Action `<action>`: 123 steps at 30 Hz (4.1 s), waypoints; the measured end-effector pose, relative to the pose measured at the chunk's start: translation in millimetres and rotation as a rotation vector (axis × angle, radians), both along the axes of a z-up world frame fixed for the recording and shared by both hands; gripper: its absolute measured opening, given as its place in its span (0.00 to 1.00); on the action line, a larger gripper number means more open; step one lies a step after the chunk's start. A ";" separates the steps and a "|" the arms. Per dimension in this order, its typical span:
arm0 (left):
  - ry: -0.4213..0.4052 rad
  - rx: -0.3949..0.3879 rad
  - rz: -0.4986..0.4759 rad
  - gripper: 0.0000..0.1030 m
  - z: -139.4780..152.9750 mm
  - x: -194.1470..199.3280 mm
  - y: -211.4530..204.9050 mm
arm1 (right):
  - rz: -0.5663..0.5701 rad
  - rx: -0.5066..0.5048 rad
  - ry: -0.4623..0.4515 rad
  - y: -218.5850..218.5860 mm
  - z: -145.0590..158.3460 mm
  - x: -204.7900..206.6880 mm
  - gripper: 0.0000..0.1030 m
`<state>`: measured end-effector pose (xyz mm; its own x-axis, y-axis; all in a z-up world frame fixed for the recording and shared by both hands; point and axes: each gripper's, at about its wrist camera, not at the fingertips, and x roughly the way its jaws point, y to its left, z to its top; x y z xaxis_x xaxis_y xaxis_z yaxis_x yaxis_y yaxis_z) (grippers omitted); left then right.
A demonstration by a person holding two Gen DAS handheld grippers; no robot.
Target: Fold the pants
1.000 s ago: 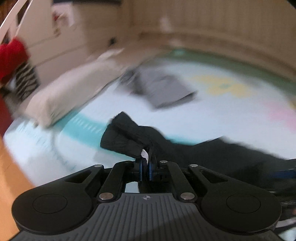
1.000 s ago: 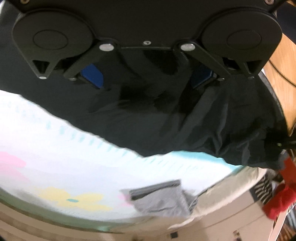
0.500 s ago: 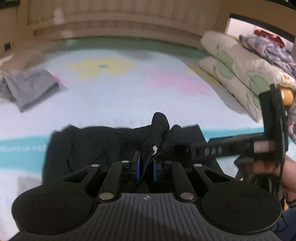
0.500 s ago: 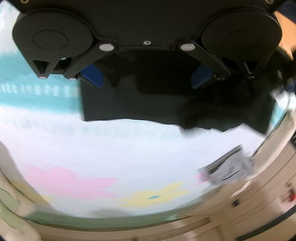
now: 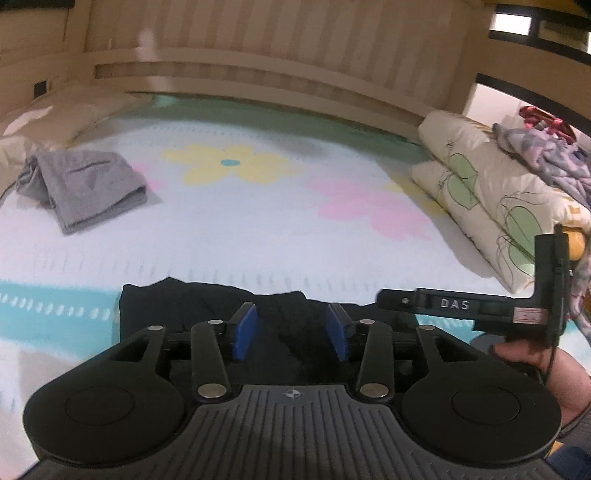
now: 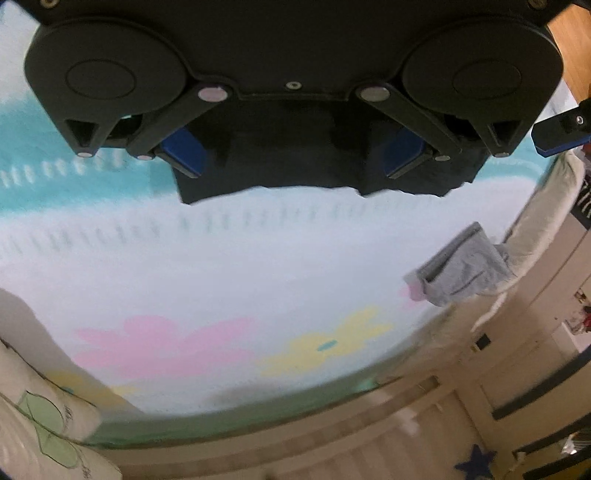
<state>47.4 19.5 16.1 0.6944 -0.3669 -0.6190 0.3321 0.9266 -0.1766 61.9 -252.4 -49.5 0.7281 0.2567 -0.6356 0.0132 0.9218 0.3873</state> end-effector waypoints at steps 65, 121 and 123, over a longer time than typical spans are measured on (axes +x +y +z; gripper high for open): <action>0.118 0.354 0.290 0.62 -41.3 34.9 20.6 | 0.063 -0.157 0.212 -9.0 2.9 -27.3 0.17; 0.283 0.297 0.119 0.94 -118.1 35.0 17.8 | 0.142 -0.260 0.208 -16.1 -54.8 -32.7 0.96; 0.248 0.336 0.088 0.94 -115.8 25.2 19.5 | 0.126 -0.219 0.226 -25.8 -56.6 -35.8 0.97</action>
